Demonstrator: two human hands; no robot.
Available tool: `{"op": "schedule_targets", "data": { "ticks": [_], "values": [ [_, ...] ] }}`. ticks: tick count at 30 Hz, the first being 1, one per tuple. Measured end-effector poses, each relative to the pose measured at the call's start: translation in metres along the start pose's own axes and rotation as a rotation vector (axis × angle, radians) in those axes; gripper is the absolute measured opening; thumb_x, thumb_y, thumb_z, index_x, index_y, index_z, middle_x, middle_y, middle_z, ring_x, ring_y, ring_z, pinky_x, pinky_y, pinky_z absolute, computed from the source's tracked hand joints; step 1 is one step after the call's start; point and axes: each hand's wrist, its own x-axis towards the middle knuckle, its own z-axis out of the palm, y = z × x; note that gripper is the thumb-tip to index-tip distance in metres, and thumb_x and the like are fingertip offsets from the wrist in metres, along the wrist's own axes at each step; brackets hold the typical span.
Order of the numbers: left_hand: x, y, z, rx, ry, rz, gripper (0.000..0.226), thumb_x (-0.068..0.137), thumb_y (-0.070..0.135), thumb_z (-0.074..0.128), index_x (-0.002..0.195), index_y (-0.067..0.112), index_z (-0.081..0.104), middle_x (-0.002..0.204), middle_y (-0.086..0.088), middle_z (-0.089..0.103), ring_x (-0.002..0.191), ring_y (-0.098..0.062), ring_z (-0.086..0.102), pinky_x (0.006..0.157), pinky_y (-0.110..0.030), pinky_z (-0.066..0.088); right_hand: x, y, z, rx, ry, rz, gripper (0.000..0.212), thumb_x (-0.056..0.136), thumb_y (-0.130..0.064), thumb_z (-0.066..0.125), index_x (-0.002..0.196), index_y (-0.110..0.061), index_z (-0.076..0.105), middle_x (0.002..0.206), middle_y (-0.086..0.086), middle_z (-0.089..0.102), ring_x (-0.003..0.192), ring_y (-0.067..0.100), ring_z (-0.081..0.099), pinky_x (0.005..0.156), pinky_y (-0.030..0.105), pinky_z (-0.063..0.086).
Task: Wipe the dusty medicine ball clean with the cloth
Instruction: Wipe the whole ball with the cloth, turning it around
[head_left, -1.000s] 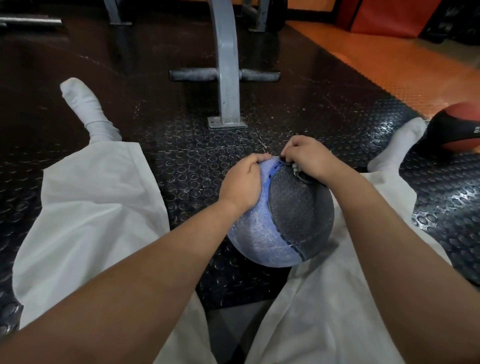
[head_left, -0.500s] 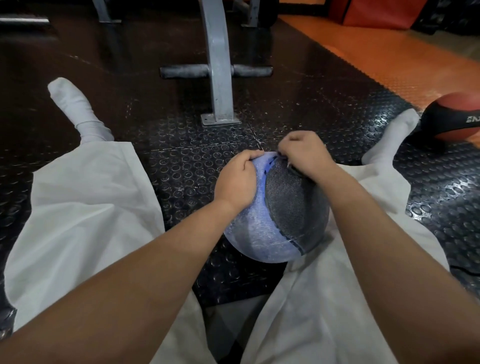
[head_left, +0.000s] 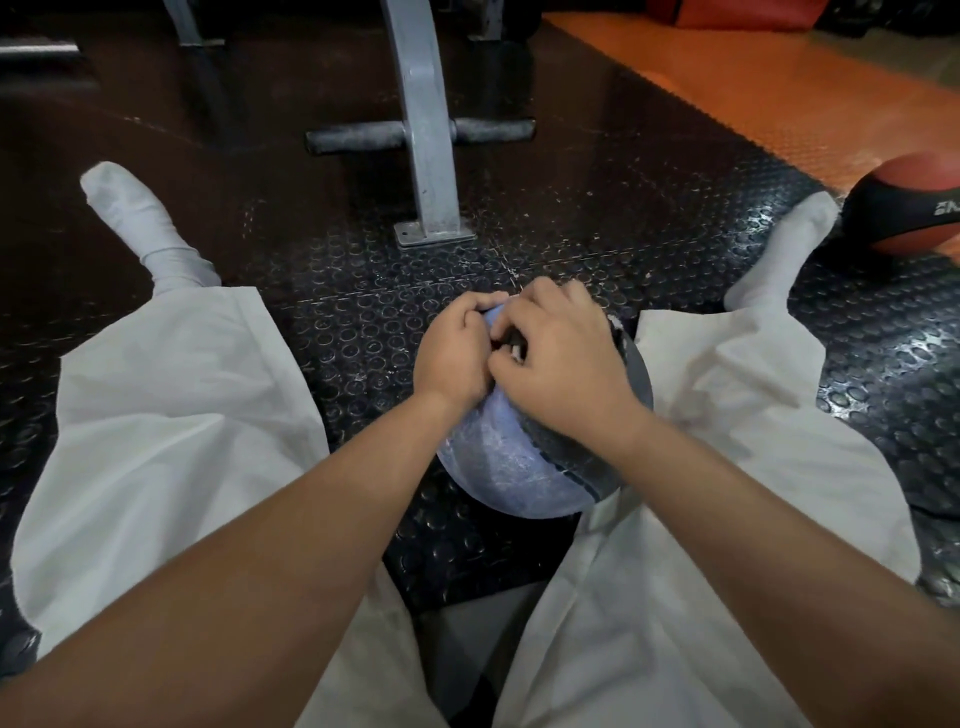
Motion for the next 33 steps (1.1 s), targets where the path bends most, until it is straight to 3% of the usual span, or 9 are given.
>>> {"op": "schedule_targets", "data": {
  "ticks": [5,8,11,14,18,22,26,29,33],
  "values": [
    [0.001,0.004,0.007,0.078,0.025,-0.017,0.04,0.101,0.009,0.03,0.119,0.019,0.064,0.11,0.015,0.058,0.083,0.01,0.052,0.071,0.0,0.037,0.05,0.062,-0.001,0.242,-0.165,0.45,0.015,0.084,-0.021,0.05,0.073,-0.026,0.059,0.094,0.003,0.058,0.092,0.027,0.053,0.087,0.036,0.044],
    [0.004,0.005,0.011,0.076,0.07,-0.049,0.04,0.103,0.012,0.028,0.118,0.021,0.065,0.102,0.021,0.056,0.074,0.009,0.05,0.06,0.0,0.037,0.071,0.086,0.004,0.26,-0.315,0.683,0.012,0.09,-0.017,0.044,0.084,-0.02,0.054,0.094,0.01,0.054,0.088,0.025,0.049,0.078,0.03,0.039],
    [0.005,0.005,0.015,0.093,0.144,-0.079,0.04,0.103,0.014,0.028,0.116,0.022,0.065,0.105,0.017,0.058,0.076,0.006,0.051,0.062,-0.007,0.037,0.073,0.08,0.008,0.144,-0.295,0.771,0.027,0.093,-0.019,0.041,0.112,-0.013,0.059,0.123,0.018,0.056,0.113,0.035,0.052,0.088,0.034,0.041],
    [0.01,0.004,0.013,0.09,0.168,-0.098,0.04,0.101,0.011,0.029,0.111,0.022,0.066,0.11,0.014,0.06,0.082,0.006,0.051,0.065,-0.009,0.036,0.057,0.044,0.006,-0.006,-0.095,0.668,0.034,0.094,-0.024,0.04,0.119,-0.013,0.059,0.129,0.015,0.05,0.119,0.036,0.044,0.096,0.04,0.037],
    [0.016,0.005,0.01,0.072,0.122,-0.098,0.038,0.096,0.008,0.033,0.101,0.023,0.068,0.105,0.011,0.064,0.089,-0.001,0.057,0.08,-0.022,0.046,0.024,0.007,0.012,-0.172,0.088,0.346,0.023,0.088,-0.021,0.048,0.104,-0.02,0.065,0.112,0.009,0.053,0.105,0.032,0.046,0.083,0.039,0.036],
    [0.023,0.006,0.006,0.04,0.049,-0.072,0.04,0.091,0.002,0.038,0.083,0.029,0.066,0.097,0.013,0.066,0.098,-0.008,0.061,0.092,-0.029,0.049,-0.01,0.002,0.017,-0.116,0.185,0.08,0.014,0.079,-0.02,0.055,0.085,-0.017,0.068,0.091,0.006,0.056,0.083,0.026,0.049,0.068,0.034,0.035],
    [0.02,0.006,0.006,0.028,-0.014,-0.035,0.039,0.093,0.001,0.035,0.092,0.025,0.065,0.106,0.011,0.063,0.105,-0.006,0.056,0.096,-0.02,0.042,-0.02,0.016,0.009,0.059,0.18,-0.015,0.016,0.079,-0.023,0.055,0.083,-0.019,0.07,0.089,0.002,0.057,0.083,0.022,0.047,0.071,0.032,0.035],
    [0.021,0.005,0.01,0.033,0.02,-0.049,0.036,0.096,0.004,0.034,0.095,0.024,0.065,0.115,0.009,0.064,0.101,-0.003,0.054,0.08,-0.01,0.039,-0.01,0.034,0.002,0.17,0.219,0.174,0.015,0.079,-0.019,0.058,0.085,-0.021,0.071,0.093,0.002,0.055,0.09,0.024,0.05,0.08,0.029,0.035],
    [0.025,0.003,0.014,0.045,0.063,-0.096,0.037,0.099,0.009,0.032,0.105,0.021,0.067,0.11,0.015,0.059,0.083,0.004,0.053,0.068,-0.012,0.039,0.012,0.057,-0.007,0.346,0.224,0.695,0.018,0.088,-0.02,0.052,0.088,-0.031,0.067,0.11,0.005,0.052,0.111,0.03,0.05,0.097,0.032,0.036]
  ]
}}
